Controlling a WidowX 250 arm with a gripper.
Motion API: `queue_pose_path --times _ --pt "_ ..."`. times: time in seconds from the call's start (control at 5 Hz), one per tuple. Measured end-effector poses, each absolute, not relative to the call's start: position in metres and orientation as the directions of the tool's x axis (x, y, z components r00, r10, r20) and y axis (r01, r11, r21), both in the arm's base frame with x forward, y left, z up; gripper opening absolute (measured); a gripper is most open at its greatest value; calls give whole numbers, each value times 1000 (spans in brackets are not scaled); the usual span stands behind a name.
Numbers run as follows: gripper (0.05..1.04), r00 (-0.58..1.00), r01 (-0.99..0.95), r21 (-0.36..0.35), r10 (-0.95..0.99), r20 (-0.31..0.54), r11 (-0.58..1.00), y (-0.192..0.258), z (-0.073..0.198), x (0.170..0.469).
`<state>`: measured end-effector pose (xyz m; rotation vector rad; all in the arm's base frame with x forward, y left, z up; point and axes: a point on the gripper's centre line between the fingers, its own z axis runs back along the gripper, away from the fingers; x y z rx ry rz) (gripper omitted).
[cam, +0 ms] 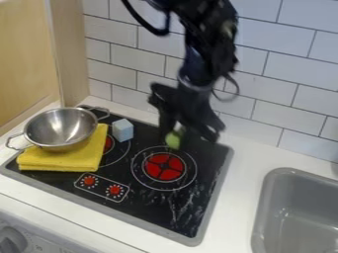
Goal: Moved the green spatula to the right side of the burner
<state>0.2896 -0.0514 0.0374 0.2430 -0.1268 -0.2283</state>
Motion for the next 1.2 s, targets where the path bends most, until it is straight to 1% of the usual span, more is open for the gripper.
queue_pose_path --times 0.2,0.6,1.0,1.2 --pt "393 958 236 244 -268 106 941 -68 27 298" --pt "393 956 262 239 -285 67 935 -79 4 297" --pt "393 949 280 233 -305 77 931 -93 0 308" --pt "470 956 268 230 -288 58 936 -95 -1 307"
